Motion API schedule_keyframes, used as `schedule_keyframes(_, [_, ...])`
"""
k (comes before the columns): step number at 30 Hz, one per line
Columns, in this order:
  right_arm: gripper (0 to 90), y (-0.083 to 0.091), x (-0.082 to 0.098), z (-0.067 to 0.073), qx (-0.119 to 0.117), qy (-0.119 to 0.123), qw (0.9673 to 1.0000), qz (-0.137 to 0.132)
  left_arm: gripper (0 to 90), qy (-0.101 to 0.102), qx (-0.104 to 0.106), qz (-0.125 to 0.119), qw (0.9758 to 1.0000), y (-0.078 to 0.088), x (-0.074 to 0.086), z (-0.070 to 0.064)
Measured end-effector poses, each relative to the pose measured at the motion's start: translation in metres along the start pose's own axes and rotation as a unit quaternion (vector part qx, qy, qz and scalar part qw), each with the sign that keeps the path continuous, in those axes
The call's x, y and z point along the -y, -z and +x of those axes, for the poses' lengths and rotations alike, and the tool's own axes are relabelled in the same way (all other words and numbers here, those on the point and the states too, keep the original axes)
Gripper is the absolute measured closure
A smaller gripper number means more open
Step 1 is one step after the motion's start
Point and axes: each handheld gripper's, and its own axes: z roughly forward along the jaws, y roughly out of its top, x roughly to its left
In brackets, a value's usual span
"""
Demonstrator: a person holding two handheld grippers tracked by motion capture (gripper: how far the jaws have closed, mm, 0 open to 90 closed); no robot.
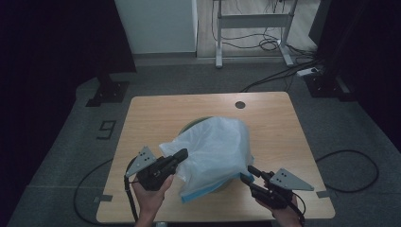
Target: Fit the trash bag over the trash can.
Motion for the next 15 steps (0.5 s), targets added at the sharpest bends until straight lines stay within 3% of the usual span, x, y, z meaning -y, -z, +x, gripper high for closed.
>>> schedule_keyframes(3, [83.7, 0.003, -0.005, -0.002, 0.015, 0.008, 0.9998, -0.012, 90.0, -0.001, 0.006, 0.000, 1.0000, 0.002, 0.001, 0.001])
schedule_keyframes(8, [85.9, 0.013, -0.031, -0.005, 0.032, 0.027, 0.9982, -0.043, 90.0, -0.018, 0.022, 0.003, 0.9996, 0.005, -0.004, -0.004])
schedule_keyframes(11, [85.8, 0.018, -0.051, -0.005, 0.029, 0.044, 0.9970, -0.056, 71.2, -0.039, 0.023, 0.007, 0.9989, 0.008, -0.014, -0.013])
schedule_keyframes(15, [85.8, 0.020, -0.077, -0.003, 0.018, 0.063, 0.9960, -0.061, 57.0, -0.058, 0.029, 0.012, 0.9978, 0.007, -0.028, -0.022])
